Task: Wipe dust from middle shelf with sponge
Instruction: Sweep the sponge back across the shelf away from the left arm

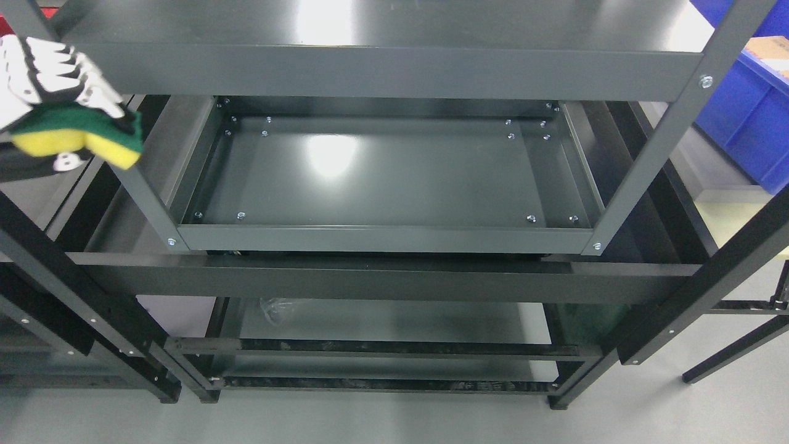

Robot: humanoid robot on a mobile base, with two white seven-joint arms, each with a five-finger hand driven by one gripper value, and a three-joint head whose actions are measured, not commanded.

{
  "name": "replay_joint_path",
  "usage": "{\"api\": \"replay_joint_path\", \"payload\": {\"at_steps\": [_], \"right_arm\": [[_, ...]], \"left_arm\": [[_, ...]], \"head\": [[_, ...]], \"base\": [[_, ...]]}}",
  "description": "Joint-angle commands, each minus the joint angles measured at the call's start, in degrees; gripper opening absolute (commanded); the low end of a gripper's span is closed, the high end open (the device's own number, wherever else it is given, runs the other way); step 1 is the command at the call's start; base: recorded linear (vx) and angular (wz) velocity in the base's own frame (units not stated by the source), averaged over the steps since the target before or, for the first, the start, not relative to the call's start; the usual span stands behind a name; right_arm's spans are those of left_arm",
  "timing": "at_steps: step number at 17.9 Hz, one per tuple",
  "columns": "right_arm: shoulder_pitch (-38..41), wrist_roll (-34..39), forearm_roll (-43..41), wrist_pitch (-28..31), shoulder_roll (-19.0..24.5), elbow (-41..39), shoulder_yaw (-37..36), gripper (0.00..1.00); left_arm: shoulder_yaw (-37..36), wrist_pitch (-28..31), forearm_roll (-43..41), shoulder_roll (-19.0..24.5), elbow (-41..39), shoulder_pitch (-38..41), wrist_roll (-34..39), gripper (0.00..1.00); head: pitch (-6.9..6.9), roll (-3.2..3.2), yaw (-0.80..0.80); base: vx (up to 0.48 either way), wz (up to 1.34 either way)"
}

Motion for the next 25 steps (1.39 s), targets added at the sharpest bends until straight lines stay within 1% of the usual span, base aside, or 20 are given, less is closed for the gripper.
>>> {"api": "replay_joint_path", "payload": {"at_steps": [1, 3, 4, 5, 6, 8, 10, 11, 14, 16, 19, 20, 23, 24, 25], "right_arm": [[0.00, -0.01, 0.00, 0.03, -1.00, -1.00, -0.03, 1.00], [0.00, -0.01, 0.00, 0.03, -1.00, -1.00, -0.03, 1.00], [0.00, -0.01, 0.00, 0.03, -1.00, -1.00, 0.06, 1.00], [0.00, -0.01, 0.00, 0.03, -1.00, -1.00, -0.03, 1.00], [0.00, -0.01, 0.00, 0.03, -1.00, -1.00, -0.03, 1.00], [0.00, -0.01, 0.00, 0.03, -1.00, -1.00, -0.03, 1.00], [0.00, -0.01, 0.00, 0.03, -1.00, -1.00, 0.06, 1.00], [0.00, -0.01, 0.00, 0.03, -1.00, -1.00, -0.03, 1.00], [0.00, -0.01, 0.00, 0.03, -1.00, -1.00, -0.03, 1.00], [0.00, -0.01, 0.00, 0.03, -1.00, -1.00, 0.06, 1.00], [0.00, -0.01, 0.00, 0.03, -1.00, -1.00, 0.06, 1.00], [0.00, -0.01, 0.00, 0.03, -1.00, -1.00, -0.03, 1.00], [0.00, -0.01, 0.00, 0.03, -1.00, -1.00, 0.06, 1.00], [0.00, -0.01, 0.00, 0.03, -1.00, -1.00, 0.06, 1.00], [0.00, -0.01, 0.00, 0.03, -1.00, -1.00, -0.03, 1.00]], "left_arm": [[-21.57, 0.05, -10.79, -19.78, -0.68, -12.56, -0.39, 0.00], [-25.62, 0.05, -16.50, -30.07, -0.16, -14.50, -0.39, 0.00], [-26.69, 0.05, -18.88, -34.13, 0.20, -15.29, -0.39, 0.00], [-27.74, 0.05, -22.47, -39.82, 0.90, -16.43, -0.39, 0.00], [-28.10, 0.05, -24.94, -43.53, 2.03, -16.79, -0.39, 0.00], [-28.71, 0.05, -29.95, -43.89, 5.54, -17.05, 0.13, 0.00], [-31.78, 0.05, -31.12, -43.89, 7.23, -17.93, 1.45, 0.00], [-32.84, 0.05, -31.73, -43.89, 7.23, -17.93, 3.19, 0.00], [-36.27, 0.05, -35.32, -43.89, 7.41, -18.28, 10.92, 0.00], [-39.77, 0.05, -38.14, -43.89, 7.41, -18.37, 18.20, 0.00], [-47.50, 0.12, -38.68, -43.89, 7.49, -18.72, 23.85, 0.00], [-49.35, 1.53, -38.68, -43.89, 7.58, -18.72, 25.00, 0.00], [-50.25, 3.04, -38.07, -43.89, 10.29, -18.29, 26.59, 0.00], [-49.82, 3.22, -37.28, -43.89, 12.83, -16.55, 26.77, 0.00], [-49.03, 3.57, -35.18, -43.89, 15.38, -12.79, 27.20, 0.00]], "head": [[0.00, 0.00, 0.00], [0.00, 0.00, 0.00], [0.00, 0.00, 0.00], [0.00, 0.00, 0.00], [0.00, 0.00, 0.00], [0.00, 0.00, 0.00], [0.00, 0.00, 0.00], [0.00, 0.00, 0.00], [0.00, 0.00, 0.00], [0.00, 0.00, 0.00], [0.00, 0.00, 0.00], [0.00, 0.00, 0.00], [0.00, 0.00, 0.00], [0.00, 0.00, 0.00], [0.00, 0.00, 0.00]], "base": [[0.000, 0.00], [0.000, 0.00], [0.000, 0.00], [0.000, 0.00], [0.000, 0.00], [0.000, 0.00], [0.002, -0.01], [0.003, -0.02], [0.000, 0.00], [0.000, 0.00], [0.000, 0.00], [0.000, 0.00], [0.000, 0.00], [0.000, 0.00], [0.000, 0.00]]}}
